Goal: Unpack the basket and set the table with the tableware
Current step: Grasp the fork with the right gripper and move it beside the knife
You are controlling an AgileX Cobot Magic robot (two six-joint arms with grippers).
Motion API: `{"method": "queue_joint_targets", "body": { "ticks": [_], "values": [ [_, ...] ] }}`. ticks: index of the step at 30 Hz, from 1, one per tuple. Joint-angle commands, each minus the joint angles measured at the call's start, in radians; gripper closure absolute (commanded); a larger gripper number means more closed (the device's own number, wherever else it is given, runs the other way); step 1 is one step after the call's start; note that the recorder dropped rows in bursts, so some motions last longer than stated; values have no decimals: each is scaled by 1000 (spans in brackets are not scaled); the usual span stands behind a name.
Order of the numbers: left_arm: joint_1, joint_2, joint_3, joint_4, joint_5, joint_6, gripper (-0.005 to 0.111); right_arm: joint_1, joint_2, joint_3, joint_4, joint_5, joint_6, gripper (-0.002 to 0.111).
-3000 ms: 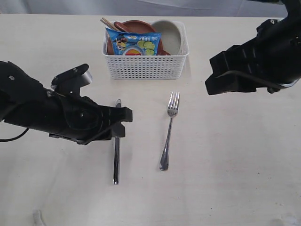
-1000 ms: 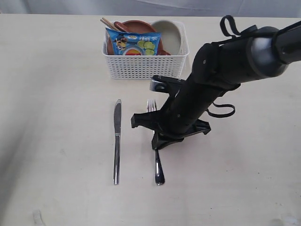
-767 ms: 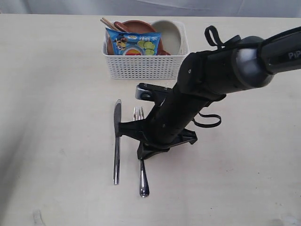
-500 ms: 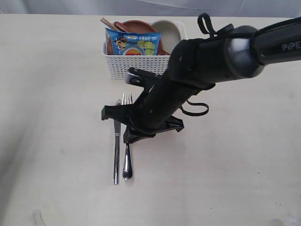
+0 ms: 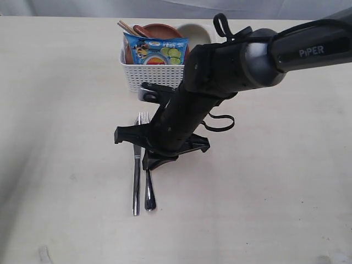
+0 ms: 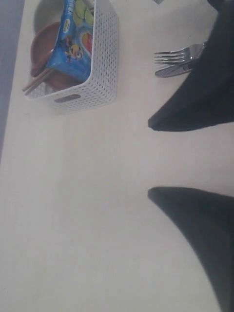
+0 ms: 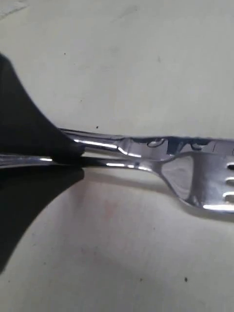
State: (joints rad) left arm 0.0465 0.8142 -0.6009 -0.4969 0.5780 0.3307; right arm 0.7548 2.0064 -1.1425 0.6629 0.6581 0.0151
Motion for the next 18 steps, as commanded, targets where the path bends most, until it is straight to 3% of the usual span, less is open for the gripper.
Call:
{"method": "queue_joint_targets", "body": {
  "ticks": [1,18],
  "values": [
    [2,-6,1,0,-2,1,70,3,-2,-6,-98,6,70,109],
    [2,-6,1,0,-2,1,70,6,-2,-6,-82,4,67,108]
  ]
}}
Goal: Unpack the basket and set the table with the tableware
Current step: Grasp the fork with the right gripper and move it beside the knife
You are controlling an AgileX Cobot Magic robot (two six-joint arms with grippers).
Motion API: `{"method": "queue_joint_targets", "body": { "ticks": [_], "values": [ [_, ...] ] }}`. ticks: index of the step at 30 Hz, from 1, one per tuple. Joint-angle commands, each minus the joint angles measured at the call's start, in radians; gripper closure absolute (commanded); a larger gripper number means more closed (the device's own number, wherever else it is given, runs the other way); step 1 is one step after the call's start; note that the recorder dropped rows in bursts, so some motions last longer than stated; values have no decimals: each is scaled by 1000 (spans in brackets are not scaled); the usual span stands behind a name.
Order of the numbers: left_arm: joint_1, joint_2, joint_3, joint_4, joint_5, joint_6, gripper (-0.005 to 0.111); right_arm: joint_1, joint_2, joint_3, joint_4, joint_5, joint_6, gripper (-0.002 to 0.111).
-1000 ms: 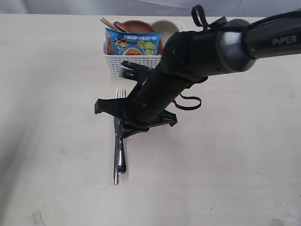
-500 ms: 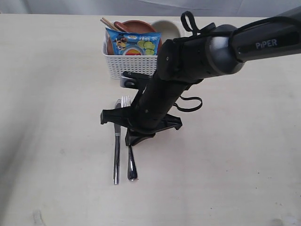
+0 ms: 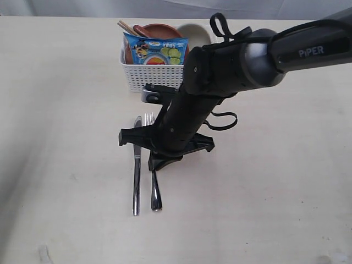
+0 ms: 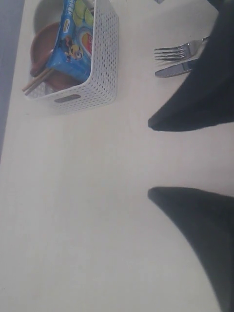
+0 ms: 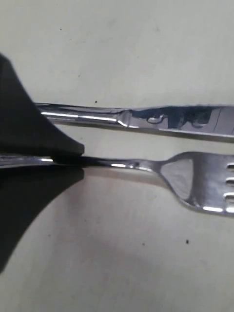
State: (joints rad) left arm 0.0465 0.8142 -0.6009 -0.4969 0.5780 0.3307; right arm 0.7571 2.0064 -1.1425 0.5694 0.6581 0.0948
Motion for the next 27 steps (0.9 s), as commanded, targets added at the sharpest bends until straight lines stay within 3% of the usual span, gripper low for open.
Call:
{"method": "queue_joint_targets", "body": {
  "ticks": [1,7,12,14,21,27],
  "values": [
    [2,-6,1,0,-2,1,70,3,-2,-6,13,3,-13,108],
    [2,-6,1,0,-2,1,70,3,-2,-6,35,3,-13,105],
    [2,-6,1,0,4,1,70,3,-2,-6,35,7,-13,70],
    [2,-6,1,0,4,1,70,3,-2,-8,35,14,-9,61],
    [2,-6,1,2,3,1,70,-15,-88,-8,-10,21,-15,60],
    [2,-6,1,2,3,1,70,-110,-213,-61,-118,109,-15,60]
  ]
}}
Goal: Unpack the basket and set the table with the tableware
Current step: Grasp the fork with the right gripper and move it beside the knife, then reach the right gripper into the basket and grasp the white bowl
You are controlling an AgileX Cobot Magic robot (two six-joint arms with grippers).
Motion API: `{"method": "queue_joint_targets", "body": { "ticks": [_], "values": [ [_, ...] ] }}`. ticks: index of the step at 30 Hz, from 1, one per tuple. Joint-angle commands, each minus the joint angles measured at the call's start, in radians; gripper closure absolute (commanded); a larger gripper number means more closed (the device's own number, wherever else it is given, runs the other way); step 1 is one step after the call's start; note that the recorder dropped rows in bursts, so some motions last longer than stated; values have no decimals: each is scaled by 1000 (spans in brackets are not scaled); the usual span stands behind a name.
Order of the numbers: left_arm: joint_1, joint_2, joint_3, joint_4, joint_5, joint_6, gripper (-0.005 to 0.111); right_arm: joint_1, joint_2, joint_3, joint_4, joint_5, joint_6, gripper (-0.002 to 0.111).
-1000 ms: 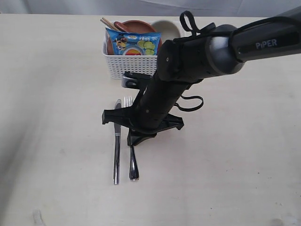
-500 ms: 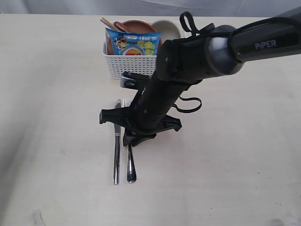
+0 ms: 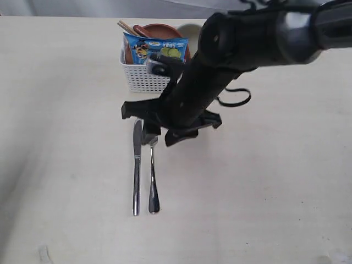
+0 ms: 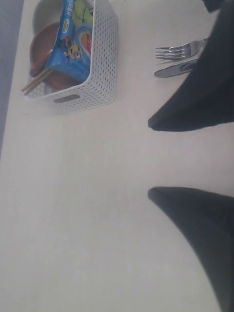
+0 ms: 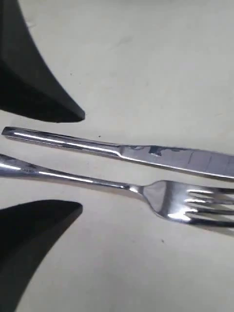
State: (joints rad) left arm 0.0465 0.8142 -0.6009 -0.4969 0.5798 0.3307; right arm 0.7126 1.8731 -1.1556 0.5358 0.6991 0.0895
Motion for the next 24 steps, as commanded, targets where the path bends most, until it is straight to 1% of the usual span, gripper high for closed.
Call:
{"method": "queue_joint_targets", "body": {
  "ticks": [1,5,8,10,12,14,18,21,24],
  "values": [
    [2,-6,1,-2,2,1,70,-82,-94,-69,-99,83,-9,60],
    [2,-6,29,-43,-23,1,70,-157,-125,-167,-177,121,-9,60],
    [2,-4,56,-88,-52,12,70,-200,-121,-240,-229,118,-9,60],
    [2,2,58,-125,-56,38,70,-225,-113,-284,-237,113,-9,60],
    [2,10,58,-197,-50,100,70,-250,-88,-326,-237,118,-9,60],
    [2,32,58,-297,-15,211,70,-273,-55,-371,-234,143,-25,60],
    [2,108,58,-552,81,497,70,-301,45,-510,-201,297,-203,60],
    [2,178,58,-767,184,731,70,-303,125,-638,-189,412,-302,60],
    [2,237,58,-903,296,945,70,-303,188,-726,-127,461,-480,60]
  ]
}}
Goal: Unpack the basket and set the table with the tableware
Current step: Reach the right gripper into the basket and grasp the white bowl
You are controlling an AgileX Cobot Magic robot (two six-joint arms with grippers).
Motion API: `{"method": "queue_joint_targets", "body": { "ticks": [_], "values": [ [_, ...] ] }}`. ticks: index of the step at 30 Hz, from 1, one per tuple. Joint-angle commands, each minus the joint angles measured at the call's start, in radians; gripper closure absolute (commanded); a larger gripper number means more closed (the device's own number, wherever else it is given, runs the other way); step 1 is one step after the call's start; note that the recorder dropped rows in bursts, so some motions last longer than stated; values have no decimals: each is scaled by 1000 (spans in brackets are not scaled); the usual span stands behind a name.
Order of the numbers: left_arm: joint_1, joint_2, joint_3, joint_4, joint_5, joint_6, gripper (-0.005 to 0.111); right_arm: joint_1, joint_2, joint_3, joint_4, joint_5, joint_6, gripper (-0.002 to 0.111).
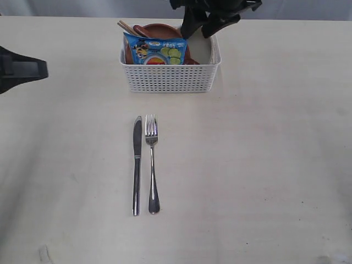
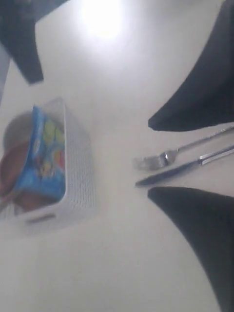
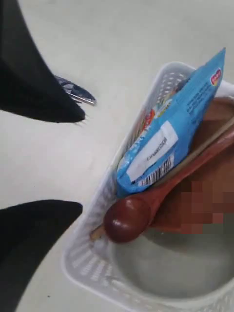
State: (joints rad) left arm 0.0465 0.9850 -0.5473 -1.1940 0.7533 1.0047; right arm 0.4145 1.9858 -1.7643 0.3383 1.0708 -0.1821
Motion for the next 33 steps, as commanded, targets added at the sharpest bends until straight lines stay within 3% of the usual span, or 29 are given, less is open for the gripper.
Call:
{"method": "queue_joint_targets", "body": {
  "ticks": [1,6,13,17,21,33],
  "values": [
    [2,84,5,-232,153,326,70,-5,92,-136,102,97,-282,60],
    [2,126,5,-253,217,385,70,-3,127,-148,122,27,-522,60],
    [2,125,5,-258,224,376,70,-48,127,-162,-279,-115,-77,60],
    [2,125,5,-265,222,375,70,-93,154,-166,-192,-114,-34,60],
    [2,125,5,-271,222,377,70,-101,196,-166,-78,-125,-126,60],
    [2,125,5,-258,195,377,70,-73,278,-166,-131,-225,-130,60]
  ]
}}
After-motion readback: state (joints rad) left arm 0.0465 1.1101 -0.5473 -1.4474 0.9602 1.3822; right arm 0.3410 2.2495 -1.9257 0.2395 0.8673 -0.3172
